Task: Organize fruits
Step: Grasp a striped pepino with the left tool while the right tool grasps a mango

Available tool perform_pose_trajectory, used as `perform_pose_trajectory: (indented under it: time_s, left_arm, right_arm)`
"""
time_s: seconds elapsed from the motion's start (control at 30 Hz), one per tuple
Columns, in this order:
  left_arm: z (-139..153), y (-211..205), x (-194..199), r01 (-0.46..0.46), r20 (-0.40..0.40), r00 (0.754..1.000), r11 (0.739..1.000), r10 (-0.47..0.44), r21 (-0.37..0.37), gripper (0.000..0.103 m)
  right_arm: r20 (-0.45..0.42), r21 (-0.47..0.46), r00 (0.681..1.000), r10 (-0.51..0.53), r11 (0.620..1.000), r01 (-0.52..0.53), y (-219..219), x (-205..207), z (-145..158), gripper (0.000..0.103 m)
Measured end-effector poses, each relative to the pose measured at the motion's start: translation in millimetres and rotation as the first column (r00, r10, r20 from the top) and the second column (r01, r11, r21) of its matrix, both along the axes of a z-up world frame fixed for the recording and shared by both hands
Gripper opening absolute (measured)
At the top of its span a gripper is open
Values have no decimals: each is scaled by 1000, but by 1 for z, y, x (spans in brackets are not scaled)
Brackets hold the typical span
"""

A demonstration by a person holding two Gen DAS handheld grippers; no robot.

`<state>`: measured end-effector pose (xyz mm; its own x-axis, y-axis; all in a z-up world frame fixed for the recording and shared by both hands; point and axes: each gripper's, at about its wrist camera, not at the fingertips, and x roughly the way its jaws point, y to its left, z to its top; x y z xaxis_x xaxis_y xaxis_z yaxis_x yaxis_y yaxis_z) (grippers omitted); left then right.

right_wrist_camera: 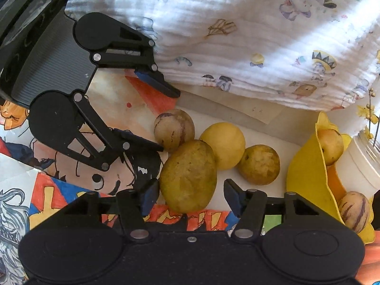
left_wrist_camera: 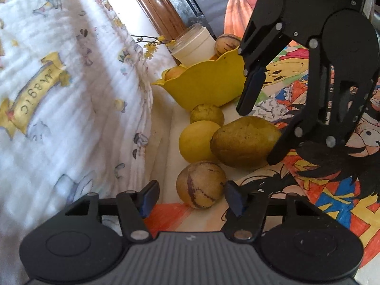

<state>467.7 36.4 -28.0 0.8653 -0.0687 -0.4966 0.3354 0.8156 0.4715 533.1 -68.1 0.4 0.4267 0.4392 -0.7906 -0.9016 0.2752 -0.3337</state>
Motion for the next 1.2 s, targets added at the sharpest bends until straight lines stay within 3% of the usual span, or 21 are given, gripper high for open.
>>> perform_pose_trajectory:
  time_s: [0.1, 0.53, 0.97, 1.2]
  left_arm:
    - [-2, -2, 4, 24, -26, 999, 1000, -24, -4, 51]
    - [10, 3, 7, -38, -113, 993, 994, 26, -100, 48]
    - [7, 1, 15, -4, -70, 998, 996, -3, -92, 50]
    - [13, 6, 13, -59, -110, 993, 986, 42, -157, 46]
  right_arm:
    - [-12, 6, 1000, 1, 1000, -1, -1, 1, -2, 55]
    - [-60, 6, 998, -36, 999, 37, -18, 1, 2, 54]
    - [-64, 20, 997, -50, 998, 51, -11, 9, -1, 55]
    - [-68, 34, 992, -102, 994, 104, -16, 4, -2, 55]
